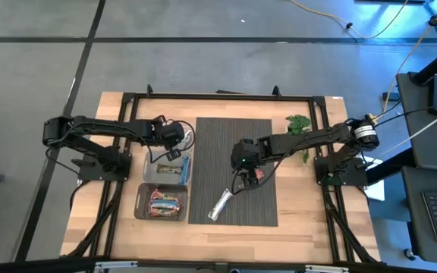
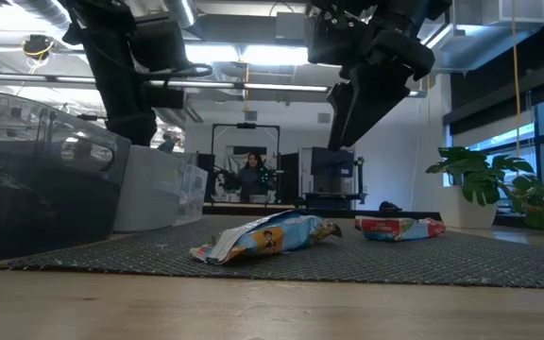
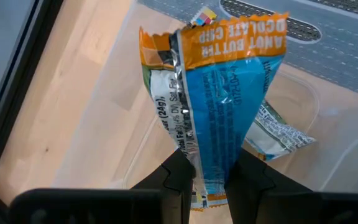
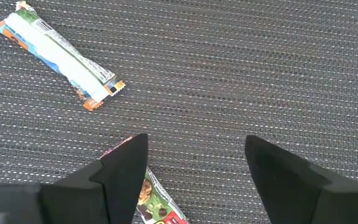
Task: Pick and place Granola Bars by type
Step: Put the yellow granola bar into the transparent bin
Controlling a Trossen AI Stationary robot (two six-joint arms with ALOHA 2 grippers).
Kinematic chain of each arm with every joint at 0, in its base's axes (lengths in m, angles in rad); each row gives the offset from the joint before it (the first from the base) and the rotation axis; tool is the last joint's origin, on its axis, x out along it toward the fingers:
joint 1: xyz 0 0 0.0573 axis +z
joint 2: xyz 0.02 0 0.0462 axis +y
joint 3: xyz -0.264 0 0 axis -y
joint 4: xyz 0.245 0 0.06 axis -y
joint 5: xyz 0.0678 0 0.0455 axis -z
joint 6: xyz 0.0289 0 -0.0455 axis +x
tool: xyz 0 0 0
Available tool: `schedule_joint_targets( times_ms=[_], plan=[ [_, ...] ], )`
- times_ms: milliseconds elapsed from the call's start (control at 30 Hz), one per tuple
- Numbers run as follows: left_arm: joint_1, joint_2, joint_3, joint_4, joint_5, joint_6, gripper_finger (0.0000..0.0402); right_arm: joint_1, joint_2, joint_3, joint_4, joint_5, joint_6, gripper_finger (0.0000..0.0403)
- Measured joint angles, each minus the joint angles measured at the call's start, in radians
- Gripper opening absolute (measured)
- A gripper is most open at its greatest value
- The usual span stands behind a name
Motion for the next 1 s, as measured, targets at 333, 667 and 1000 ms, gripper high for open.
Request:
schedule_joint_targets(
  times_ms=[333, 667, 1000],
  plan=[
    [0.000, 0.000, 0.000, 0.000, 0.050, -0.002, 0.0081, 0.000, 0.000, 0.000, 0.000, 0.000, -0.004, 0.0271],
    [0.000, -0.001, 0.008, -0.019, 0.011, -0.002, 0.0142, 0.000, 0.000, 0.000, 0.039, -0.001, -0.044, 0.0271],
    [-0.112, -0.122, 0.076, 0.093, 0.103, 0.005, 0.0144, 0.004, 0.017, 0.002, 0.192, -0.341, -0.257, 0.0271]
  ],
)
